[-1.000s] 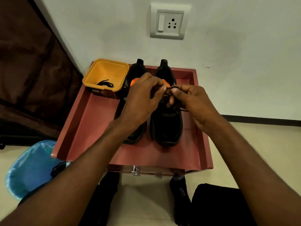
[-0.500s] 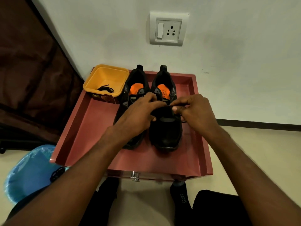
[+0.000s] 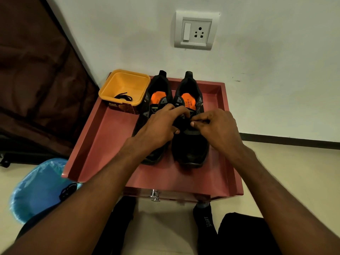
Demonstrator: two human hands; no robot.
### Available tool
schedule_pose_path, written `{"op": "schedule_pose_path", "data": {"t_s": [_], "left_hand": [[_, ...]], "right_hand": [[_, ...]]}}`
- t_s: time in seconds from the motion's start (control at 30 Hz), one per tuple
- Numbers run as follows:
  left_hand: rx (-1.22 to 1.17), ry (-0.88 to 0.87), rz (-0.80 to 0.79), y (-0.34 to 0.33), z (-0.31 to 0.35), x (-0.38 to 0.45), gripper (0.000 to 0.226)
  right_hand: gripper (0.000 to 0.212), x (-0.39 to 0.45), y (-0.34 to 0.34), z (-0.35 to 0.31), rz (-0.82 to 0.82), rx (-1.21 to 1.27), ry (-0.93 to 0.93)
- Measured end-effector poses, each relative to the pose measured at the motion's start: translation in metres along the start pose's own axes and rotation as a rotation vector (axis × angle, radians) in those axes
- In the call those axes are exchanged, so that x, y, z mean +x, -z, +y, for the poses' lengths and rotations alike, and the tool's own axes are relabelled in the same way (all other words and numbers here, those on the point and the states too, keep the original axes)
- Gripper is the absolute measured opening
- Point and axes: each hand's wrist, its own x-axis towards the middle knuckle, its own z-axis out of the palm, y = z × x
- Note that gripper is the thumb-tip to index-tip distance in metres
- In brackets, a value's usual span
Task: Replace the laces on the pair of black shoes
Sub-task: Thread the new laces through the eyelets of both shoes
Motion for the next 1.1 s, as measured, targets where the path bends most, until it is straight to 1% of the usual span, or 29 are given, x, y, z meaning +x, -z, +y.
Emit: {"op": "schedule_pose_path", "data": {"t_s": [0.07, 0.17, 0.3, 0.43, 0.53, 0.7, 0.77, 0.83, 0.9, 0.93, 0.97, 1.0, 1.03, 1.1], "left_hand": [[-0.005, 0.004, 0.004, 0.000, 0.000, 0.000, 0.069], [-0.029, 0.008, 0.006, 0.000, -0.001, -0.001, 0.068], [-0.042, 0.032, 0.014, 0.000, 0.002, -0.001, 0.062], [-0.054, 0.029, 0.027, 0.001, 0.005, -0.002, 0.060], [-0.064, 0.039, 0.030, 0.002, 0.007, -0.005, 0.061], [-0.068, 0.043, 0.045, 0.002, 0.010, -0.008, 0.061], [-0.042, 0.045, 0.045, 0.001, 0.009, -0.008, 0.066], [-0.055, 0.059, 0.031, 0.001, 0.009, -0.009, 0.077], [-0.099, 0.105, 0.030, 0.003, 0.014, -0.010, 0.091], [-0.094, 0.141, 0.049, 0.002, 0.018, -0.012, 0.092], [-0.056, 0.186, 0.088, 0.001, 0.023, -0.014, 0.086], [0.002, 0.234, 0.136, -0.002, 0.027, -0.018, 0.074], [0.040, 0.279, 0.185, -0.007, 0.029, -0.021, 0.057], [-0.022, 0.354, 0.258, -0.019, 0.032, -0.029, 0.025]], "right_hand": [[0.020, 0.001, 0.000, 0.000, 0.004, -0.017, 0.002], [0.019, 0.001, -0.001, 0.003, -0.051, -0.029, -0.004], [0.016, 0.000, -0.002, 0.005, -0.060, 0.011, -0.030], [0.014, 0.001, -0.007, 0.007, -0.073, 0.132, -0.079], [0.014, 0.003, -0.008, 0.004, -0.087, 0.139, -0.092], [0.014, 0.008, -0.004, 0.004, -0.223, 0.330, -0.183], [0.014, 0.007, -0.004, 0.005, -0.209, 0.259, -0.164], [0.017, 0.004, -0.007, 0.002, -0.168, 0.170, -0.125], [0.022, 0.002, -0.010, 0.000, -0.119, 0.143, -0.124], [0.022, 0.002, -0.011, 0.000, -0.101, 0.133, -0.124], [0.020, 0.002, -0.012, 0.000, -0.087, 0.121, -0.122], [0.017, 0.003, -0.013, 0.000, -0.076, 0.108, -0.122], [0.013, 0.003, -0.013, 0.000, -0.067, 0.097, -0.122], [0.007, 0.002, -0.014, -0.001, -0.054, 0.096, -0.121]]}}
